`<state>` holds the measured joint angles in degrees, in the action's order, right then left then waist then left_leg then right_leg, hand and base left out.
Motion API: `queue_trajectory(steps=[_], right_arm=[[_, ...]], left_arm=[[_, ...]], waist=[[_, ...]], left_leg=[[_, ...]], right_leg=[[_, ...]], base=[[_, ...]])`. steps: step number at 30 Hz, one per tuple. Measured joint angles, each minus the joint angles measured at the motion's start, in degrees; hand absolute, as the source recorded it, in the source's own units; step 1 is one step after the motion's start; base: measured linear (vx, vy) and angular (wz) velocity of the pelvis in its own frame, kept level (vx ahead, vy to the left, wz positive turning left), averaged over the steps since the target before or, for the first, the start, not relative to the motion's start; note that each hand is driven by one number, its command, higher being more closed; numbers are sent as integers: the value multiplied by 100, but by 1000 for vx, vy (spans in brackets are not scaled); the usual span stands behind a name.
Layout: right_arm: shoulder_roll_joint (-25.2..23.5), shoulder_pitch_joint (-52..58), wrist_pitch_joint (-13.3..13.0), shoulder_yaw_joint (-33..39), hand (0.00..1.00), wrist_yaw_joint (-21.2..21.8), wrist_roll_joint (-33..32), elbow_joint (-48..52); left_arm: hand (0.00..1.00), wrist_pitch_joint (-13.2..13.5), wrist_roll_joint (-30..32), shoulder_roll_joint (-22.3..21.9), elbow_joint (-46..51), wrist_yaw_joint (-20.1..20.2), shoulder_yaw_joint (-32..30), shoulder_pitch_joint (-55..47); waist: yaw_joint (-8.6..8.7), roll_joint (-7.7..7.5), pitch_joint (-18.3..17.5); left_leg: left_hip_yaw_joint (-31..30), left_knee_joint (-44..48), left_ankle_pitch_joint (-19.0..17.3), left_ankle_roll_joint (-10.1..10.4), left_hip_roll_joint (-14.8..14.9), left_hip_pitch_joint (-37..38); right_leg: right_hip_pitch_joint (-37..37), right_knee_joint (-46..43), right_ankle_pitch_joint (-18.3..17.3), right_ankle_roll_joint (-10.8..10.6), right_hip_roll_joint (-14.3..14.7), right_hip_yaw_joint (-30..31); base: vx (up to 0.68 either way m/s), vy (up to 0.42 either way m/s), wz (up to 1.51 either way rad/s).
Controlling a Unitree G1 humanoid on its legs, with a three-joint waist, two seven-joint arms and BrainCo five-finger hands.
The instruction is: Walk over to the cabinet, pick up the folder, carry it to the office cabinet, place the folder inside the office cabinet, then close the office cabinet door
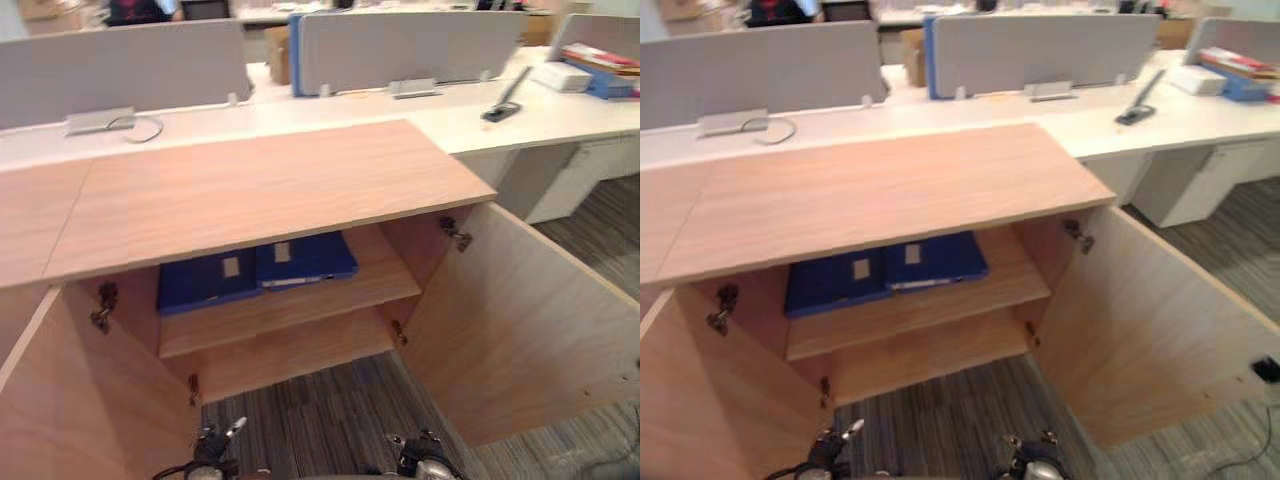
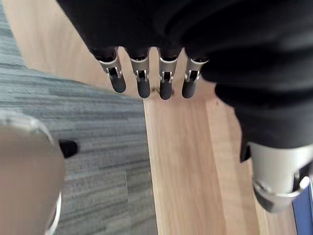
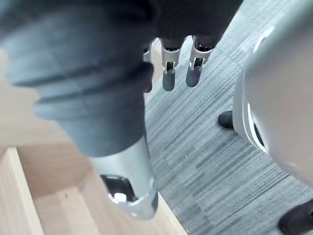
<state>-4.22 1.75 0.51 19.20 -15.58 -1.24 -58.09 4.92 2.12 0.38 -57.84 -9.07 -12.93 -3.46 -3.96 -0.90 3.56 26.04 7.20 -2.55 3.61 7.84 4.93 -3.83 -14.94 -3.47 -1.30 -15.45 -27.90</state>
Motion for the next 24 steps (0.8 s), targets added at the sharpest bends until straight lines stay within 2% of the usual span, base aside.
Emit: queue_trajectory(steps=[2,5,8,12,14,17,20,24], right_arm=[[-3,4,-1,131,0,39,9,17],[74,132,8,573,0,44,14,114],[226,355,21,803,0,54,-13,0],[377,262,33,837,0,59,-44,-271],[390,244,30,859,0,58,-263,-293],[390,278,27,1082,0,54,-607,-320],[427,225,8,1309,0,35,-898,-292],[629,123,-12,1339,0,-6,-1035,-214]], left_arm=[[0,0,26,-6,-17,45,14,23],[0,-1,51,-26,-117,88,23,22],[0,-12,28,10,-293,77,-30,-69],[0,-91,-202,-9,-356,56,-343,-109],[0,-121,-192,-5,-358,65,-408,-116],[0,-160,-209,-4,-348,66,-397,-124],[0,-181,-216,23,-341,66,-296,-107],[0,-205,-187,90,-285,72,8,-95]], waist=[[25,-29,-18],[197,16,-23],[207,95,-44],[268,124,-33],[333,131,-16],[385,136,4],[446,138,15],[458,138,45]], left_leg=[[349,-24,-49,81,76,153],[629,-290,-21,170,155,394],[818,-485,-47,342,265,594],[1046,-492,-82,342,339,734],[1080,-441,-157,236,325,859],[1075,-336,-290,219,325,1005],[1078,-280,-408,291,319,1023],[1075,-278,-561,315,263,1076]], right_leg=[[15,5,120,189,-58,-426],[38,32,98,160,49,-666],[74,468,389,80,466,-341],[163,1165,826,103,930,214],[351,1620,1063,93,1079,506],[548,1923,1200,77,1155,726],[523,1978,1260,56,1174,873],[474,2012,1315,25,1169,1067]], base=[[1,-10,-121],[10,-39,-57],[42,-22,-56],[58,-20,-91],[8,-11,-66],[8,7,-38],[-12,31,-24],[-44,39,-21]])
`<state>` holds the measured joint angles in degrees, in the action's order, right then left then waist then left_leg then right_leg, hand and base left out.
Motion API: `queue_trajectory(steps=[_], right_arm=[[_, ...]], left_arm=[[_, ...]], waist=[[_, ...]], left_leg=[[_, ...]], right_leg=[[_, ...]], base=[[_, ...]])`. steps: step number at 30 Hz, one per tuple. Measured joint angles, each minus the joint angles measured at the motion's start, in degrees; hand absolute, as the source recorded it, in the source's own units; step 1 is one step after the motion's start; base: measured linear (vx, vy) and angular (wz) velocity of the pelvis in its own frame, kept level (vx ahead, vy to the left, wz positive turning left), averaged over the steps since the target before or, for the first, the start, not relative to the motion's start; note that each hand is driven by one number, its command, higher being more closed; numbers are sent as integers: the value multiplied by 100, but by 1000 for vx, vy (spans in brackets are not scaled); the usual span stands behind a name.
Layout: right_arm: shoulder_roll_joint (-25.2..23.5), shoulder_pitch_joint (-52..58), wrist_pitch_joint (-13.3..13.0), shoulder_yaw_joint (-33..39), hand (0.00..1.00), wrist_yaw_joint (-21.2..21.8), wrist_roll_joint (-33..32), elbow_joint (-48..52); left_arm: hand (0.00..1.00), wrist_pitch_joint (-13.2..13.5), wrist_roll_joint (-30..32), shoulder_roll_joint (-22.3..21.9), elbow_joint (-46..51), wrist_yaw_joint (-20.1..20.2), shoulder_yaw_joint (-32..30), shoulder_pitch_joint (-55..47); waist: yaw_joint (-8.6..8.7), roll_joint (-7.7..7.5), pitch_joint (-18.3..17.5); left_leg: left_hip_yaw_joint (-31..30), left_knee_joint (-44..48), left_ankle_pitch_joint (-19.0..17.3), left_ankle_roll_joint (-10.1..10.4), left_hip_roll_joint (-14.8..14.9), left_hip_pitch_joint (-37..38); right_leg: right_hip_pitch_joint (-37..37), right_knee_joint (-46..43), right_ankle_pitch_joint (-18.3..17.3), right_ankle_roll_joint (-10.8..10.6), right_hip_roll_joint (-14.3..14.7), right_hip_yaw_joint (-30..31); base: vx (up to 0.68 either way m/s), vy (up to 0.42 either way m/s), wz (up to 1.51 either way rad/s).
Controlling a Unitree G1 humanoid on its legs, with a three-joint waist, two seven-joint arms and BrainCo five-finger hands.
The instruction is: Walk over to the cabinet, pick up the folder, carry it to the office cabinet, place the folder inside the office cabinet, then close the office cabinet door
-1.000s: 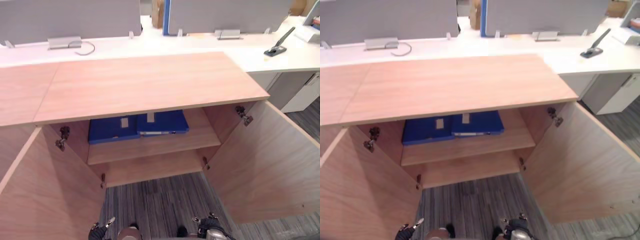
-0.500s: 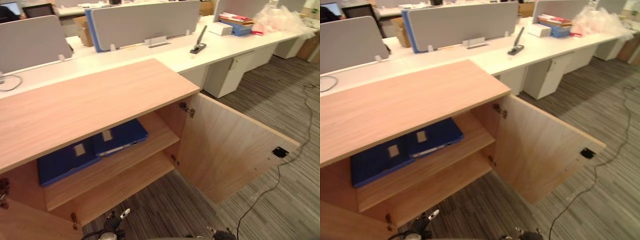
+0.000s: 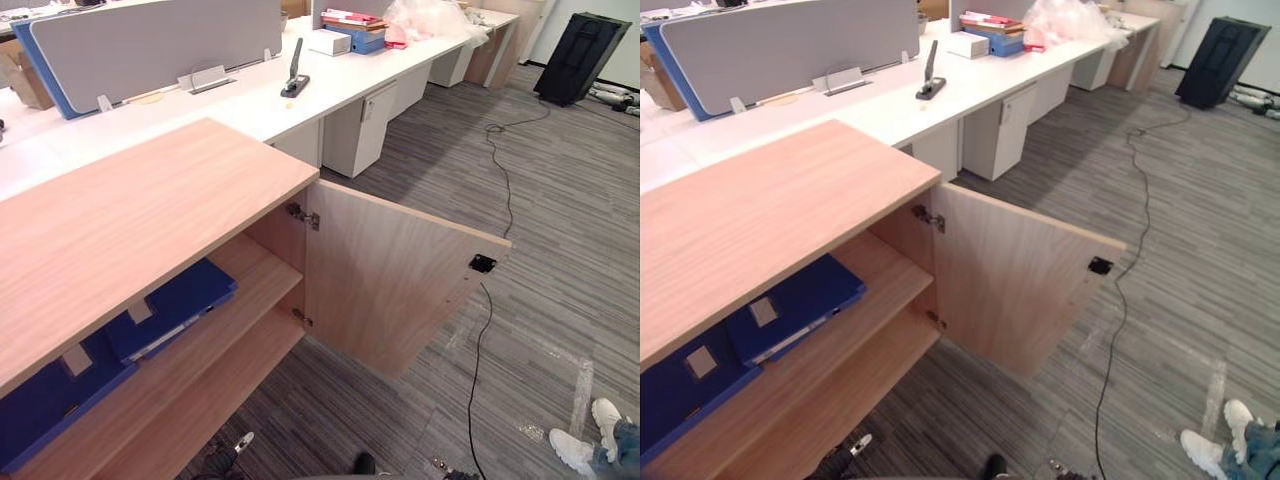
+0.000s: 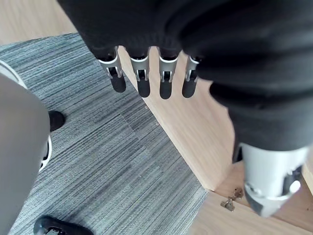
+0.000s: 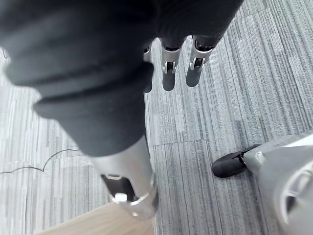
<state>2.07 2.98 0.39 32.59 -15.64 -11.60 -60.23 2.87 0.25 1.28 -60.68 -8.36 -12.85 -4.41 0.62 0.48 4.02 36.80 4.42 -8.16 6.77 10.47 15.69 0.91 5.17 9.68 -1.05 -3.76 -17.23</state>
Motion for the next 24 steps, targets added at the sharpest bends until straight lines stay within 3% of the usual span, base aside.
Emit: queue_trajectory(steps=[4,10,16,21,24], right_arm=[[393,-319,3,240,0,-13,-73,335],[1446,-1146,-83,232,0,-30,-70,1111],[2496,-2368,-214,457,0,-33,-329,381],[2977,-3363,-200,413,0,35,-577,-340],[3130,-3968,-193,322,0,105,-579,-585]], left_arm=[[0,-9,52,111,68,68,269,0],[0,-6,222,306,190,196,527,-102],[0,-1,218,309,239,307,629,-189],[0,30,141,351,287,328,742,-382],[0,36,48,355,287,341,760,-539]], waist=[[0,34,83],[50,142,147],[71,277,204],[73,380,230],[-19,413,258]], left_leg=[[32,-7,-144,48,-107,-3],[-120,-15,-155,41,-207,-87],[-374,-39,-154,40,-213,-148],[-669,-95,-152,39,-233,-159],[-796,-102,-138,18,-273,-189]], right_leg=[[-120,4,71,-58,-41,196],[-283,1,176,-122,-90,339],[-288,-33,178,-124,-124,229],[-195,-32,182,-125,-188,30],[-194,-29,197,-120,-228,2]], base=[[-52,43,-24],[2,-5,-13],[6,-35,8],[-40,-27,22],[-75,-29,9]])
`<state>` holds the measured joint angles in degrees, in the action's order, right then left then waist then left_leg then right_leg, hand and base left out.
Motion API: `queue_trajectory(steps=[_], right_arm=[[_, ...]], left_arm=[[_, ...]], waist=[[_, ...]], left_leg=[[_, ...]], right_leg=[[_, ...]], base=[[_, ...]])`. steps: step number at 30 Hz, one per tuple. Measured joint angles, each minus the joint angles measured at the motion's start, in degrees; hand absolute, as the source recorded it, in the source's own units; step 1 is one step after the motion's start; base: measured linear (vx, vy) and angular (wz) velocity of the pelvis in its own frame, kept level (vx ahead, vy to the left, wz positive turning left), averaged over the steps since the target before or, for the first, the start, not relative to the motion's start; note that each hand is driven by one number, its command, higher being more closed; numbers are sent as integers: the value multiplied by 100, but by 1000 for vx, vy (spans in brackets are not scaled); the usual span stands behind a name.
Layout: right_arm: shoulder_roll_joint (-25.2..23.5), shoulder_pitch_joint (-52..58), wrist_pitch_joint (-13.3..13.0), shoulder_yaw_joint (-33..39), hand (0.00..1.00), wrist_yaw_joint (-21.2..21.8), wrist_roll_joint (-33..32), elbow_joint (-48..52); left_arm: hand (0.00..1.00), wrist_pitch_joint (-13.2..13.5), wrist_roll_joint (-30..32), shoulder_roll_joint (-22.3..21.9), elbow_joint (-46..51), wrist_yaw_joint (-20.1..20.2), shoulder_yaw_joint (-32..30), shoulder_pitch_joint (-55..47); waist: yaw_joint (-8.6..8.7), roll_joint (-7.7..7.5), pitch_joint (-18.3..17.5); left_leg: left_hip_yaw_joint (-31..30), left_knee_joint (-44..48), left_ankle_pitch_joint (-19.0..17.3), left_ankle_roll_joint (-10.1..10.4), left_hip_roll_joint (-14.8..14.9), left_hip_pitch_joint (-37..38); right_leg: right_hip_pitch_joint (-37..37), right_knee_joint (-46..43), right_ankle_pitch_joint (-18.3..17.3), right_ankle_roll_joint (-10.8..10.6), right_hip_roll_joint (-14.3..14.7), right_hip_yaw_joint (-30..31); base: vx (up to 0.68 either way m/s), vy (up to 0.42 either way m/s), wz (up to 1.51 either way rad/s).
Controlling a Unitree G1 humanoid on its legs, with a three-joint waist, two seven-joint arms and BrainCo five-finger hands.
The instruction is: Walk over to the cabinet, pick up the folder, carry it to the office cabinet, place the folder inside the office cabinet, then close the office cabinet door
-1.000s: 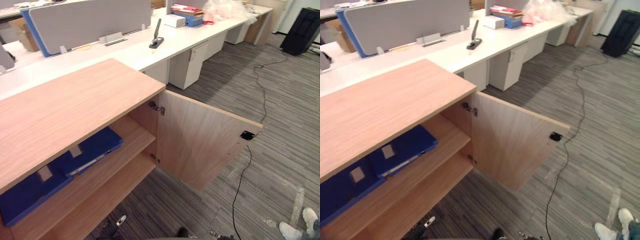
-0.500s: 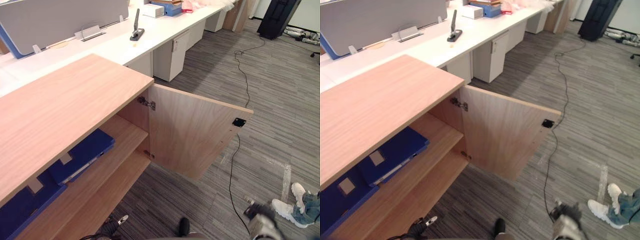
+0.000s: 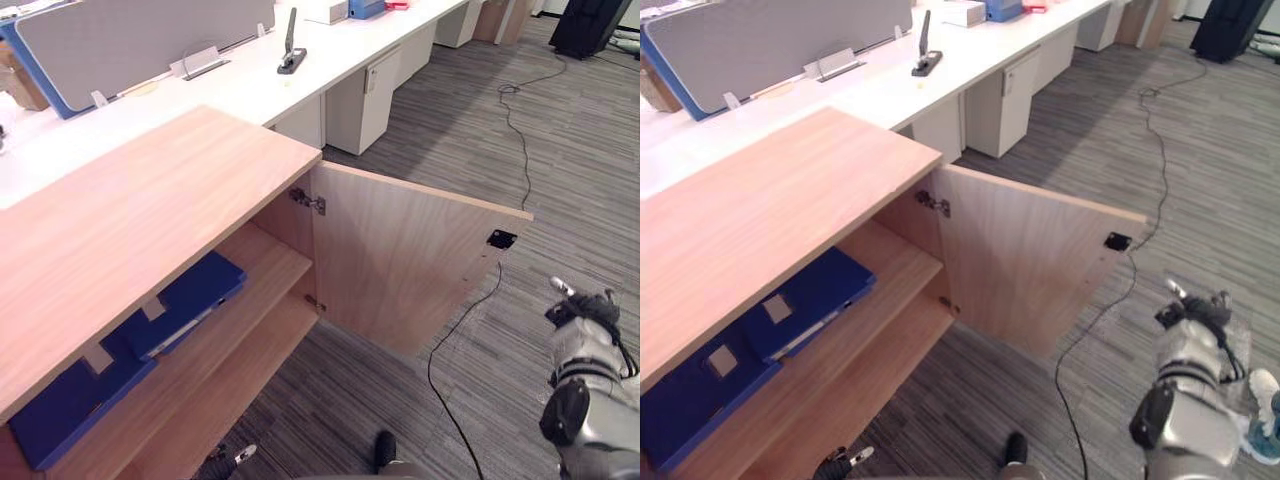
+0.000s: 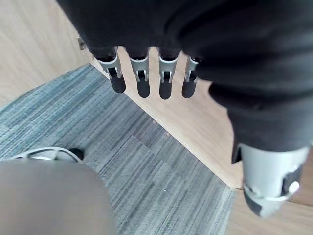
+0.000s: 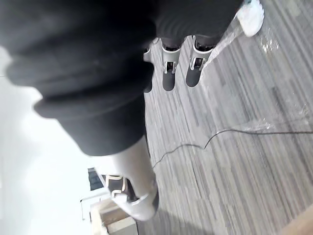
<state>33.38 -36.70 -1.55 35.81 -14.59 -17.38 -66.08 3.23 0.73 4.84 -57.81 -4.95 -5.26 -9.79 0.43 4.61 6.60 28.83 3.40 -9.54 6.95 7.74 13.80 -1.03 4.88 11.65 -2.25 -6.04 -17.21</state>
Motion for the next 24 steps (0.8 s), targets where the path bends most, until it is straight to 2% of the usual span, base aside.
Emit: queue_trajectory(steps=[4,6,9,15,17,19,21,23,24], right_arm=[[43,-706,44,-296,0,116,53,-124],[236,-930,55,-472,0,114,59,-333],[263,-1192,68,-650,0,132,63,-359],[308,-1459,155,-1181,0,576,205,-472],[250,-1549,213,-1772,0,997,625,-523],[261,-1559,246,-1867,0,970,756,-614],[272,-1535,253,-2384,0,1054,865,-610],[363,-1241,281,-3393,0,1126,1250,-403],[390,-1080,294,-3670,0,1159,1394,-277]], left_arm=[[0,4,-241,7,50,2,196,-133],[0,32,-305,35,254,19,342,-215],[0,59,-312,80,346,40,482,-227],[0,75,-323,197,521,171,752,-245],[0,73,-315,231,641,228,855,-242],[0,76,-312,259,724,293,900,-244],[0,70,-298,329,785,379,1059,-241],[0,59,-293,420,819,508,1239,-224],[0,53,-283,434,864,529,1266,-243]], waist=[[-32,33,104],[-74,47,141],[-45,68,249],[-56,63,355],[-134,57,401],[-169,38,478],[-128,33,526],[-96,30,529],[-88,27,530]], left_leg=[[-151,4,32,-40,-54,-99],[-275,17,49,-61,-70,-181],[-312,16,61,-80,-104,-200],[-438,117,75,-109,-158,-363],[-465,142,88,-124,-147,-381],[-496,155,90,-126,-141,-395],[-502,169,90,-126,-136,-439],[-503,185,89,-125,-104,-492],[-503,185,89,-124,-90,-486]], right_leg=[[-22,0,26,-10,-86,-124],[-23,-3,32,-10,-132,-221],[-35,-4,60,-15,-166,-246],[-104,-5,131,-7,-244,-284],[-105,-5,141,7,-236,-292],[-106,-4,150,19,-230,-295],[-152,-4,157,28,-225,-291],[-214,-5,169,40,-186,-274],[-214,-4,169,40,-167,-265]], base=[[-68,-26,16],[-37,-21,23],[-40,-10,4],[-64,-16,6],[-77,-42,3],[-86,-48,0],[-74,-34,-6],[-37,-35,-9],[-12,-35,-12]])
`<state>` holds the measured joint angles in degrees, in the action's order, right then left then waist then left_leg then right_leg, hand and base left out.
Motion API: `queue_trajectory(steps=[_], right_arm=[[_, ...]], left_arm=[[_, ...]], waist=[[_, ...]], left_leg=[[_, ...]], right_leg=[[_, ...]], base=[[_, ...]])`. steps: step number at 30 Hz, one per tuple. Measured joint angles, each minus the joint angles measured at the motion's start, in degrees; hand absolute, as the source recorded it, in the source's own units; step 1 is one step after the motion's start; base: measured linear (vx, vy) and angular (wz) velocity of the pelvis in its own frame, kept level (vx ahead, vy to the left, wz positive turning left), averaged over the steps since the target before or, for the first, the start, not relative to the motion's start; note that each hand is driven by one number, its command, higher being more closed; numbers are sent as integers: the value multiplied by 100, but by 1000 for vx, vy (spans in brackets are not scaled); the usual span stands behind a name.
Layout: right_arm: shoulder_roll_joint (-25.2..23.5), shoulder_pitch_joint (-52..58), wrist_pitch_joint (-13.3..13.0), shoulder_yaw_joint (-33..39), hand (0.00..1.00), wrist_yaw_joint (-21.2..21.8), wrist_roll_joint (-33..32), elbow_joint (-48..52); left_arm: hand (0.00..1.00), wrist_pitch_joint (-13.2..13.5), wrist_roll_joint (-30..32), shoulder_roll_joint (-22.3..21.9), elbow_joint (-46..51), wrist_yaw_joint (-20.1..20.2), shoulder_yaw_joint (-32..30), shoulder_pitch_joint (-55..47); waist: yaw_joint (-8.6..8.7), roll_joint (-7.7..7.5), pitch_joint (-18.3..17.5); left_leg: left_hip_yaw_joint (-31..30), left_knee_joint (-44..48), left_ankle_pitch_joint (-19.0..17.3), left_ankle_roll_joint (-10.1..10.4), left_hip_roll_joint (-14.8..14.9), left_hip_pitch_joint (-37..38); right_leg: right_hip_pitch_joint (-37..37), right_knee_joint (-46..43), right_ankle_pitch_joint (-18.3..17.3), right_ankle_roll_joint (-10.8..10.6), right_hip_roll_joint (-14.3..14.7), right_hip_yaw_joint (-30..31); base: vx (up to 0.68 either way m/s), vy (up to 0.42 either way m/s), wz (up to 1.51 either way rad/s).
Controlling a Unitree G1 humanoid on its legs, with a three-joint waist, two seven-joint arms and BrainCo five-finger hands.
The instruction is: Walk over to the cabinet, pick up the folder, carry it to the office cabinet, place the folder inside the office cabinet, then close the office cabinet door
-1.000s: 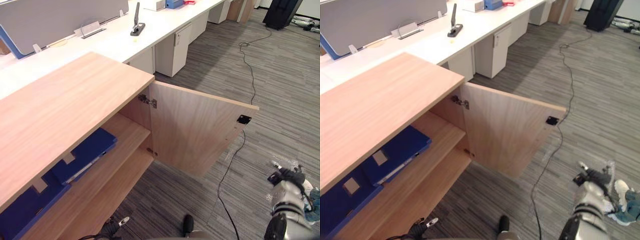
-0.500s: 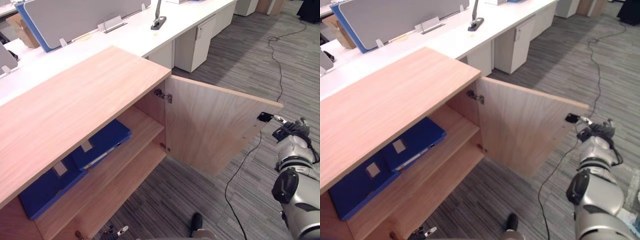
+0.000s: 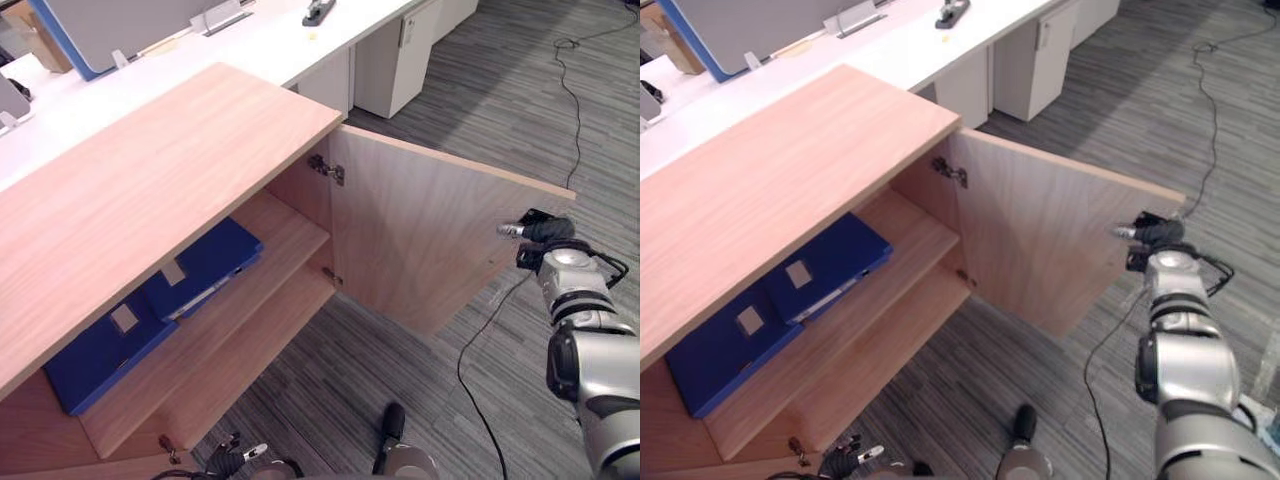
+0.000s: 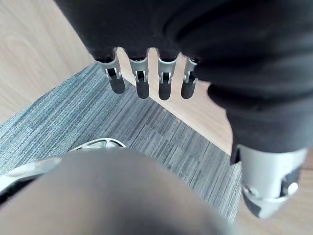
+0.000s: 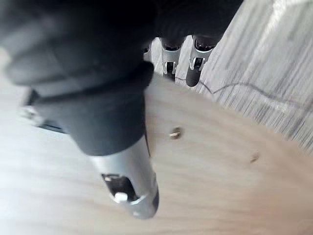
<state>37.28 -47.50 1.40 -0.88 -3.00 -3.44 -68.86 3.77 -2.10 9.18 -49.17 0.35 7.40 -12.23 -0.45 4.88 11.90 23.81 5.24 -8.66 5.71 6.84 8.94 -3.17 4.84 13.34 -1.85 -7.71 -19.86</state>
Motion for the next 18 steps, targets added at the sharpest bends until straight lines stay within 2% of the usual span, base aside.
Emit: queue_trajectory(steps=[2,5,7,9,11,12,14,17,18], right_arm=[[180,702,192,-1083,0,41,458,857],[685,1408,311,-2452,0,410,965,2349],[1112,1661,351,-3399,0,1021,1151,3284],[1519,1810,351,-4355,0,1767,1156,4316],[1601,1863,310,-4896,0,2340,1138,5285],[1596,1884,238,-5049,0,2496,1131,5568],[1386,2095,-242,-5433,0,2989,941,6579],[985,2469,-767,-5570,0,3316,562,7566],[954,2509,-825,-5571,0,3336,473,7637]], left_arm=[[0,-33,30,40,171,60,55,-66],[0,-114,168,64,345,148,54,-187],[0,-166,268,100,565,208,12,-206],[0,-171,299,109,836,271,-87,-202],[0,-167,425,80,930,321,-164,-149],[0,-183,458,19,918,322,-192,-105],[0,-215,472,-304,916,312,-266,8],[0,-214,488,-506,831,285,-351,28],[0,-214,475,-512,788,271,-430,30]], waist=[[61,-9,-3],[220,-2,-39],[316,-82,-73],[321,-205,-209],[301,-282,-317],[276,-291,-322],[128,-293,-366],[50,-330,-478],[56,-351,-509]], left_leg=[[47,0,-8,21,58,7],[130,3,-28,53,145,-1],[135,95,-61,79,247,-8],[122,248,-109,74,371,-125],[111,319,-138,22,430,-239],[90,321,-136,22,437,-248],[23,325,-115,0,434,-294],[-106,328,-80,50,428,-345],[-128,328,-66,71,423,-365]], right_leg=[[-35,0,0,0,81,64],[-176,0,17,23,227,275],[-195,1,17,107,362,354],[-275,2,18,189,482,400],[-369,2,40,236,543,412],[-373,2,46,247,555,412],[-395,2,67,276,560,399],[-395,3,67,280,540,371],[-401,3,65,277,528,350]], base=[[-5,-30,-21],[-9,-39,-42],[-26,-61,-34],[-62,-86,-18],[-71,-84,-8],[-83,-82,0],[-98,-59,5],[-72,-17,13],[-56,-2,18]])
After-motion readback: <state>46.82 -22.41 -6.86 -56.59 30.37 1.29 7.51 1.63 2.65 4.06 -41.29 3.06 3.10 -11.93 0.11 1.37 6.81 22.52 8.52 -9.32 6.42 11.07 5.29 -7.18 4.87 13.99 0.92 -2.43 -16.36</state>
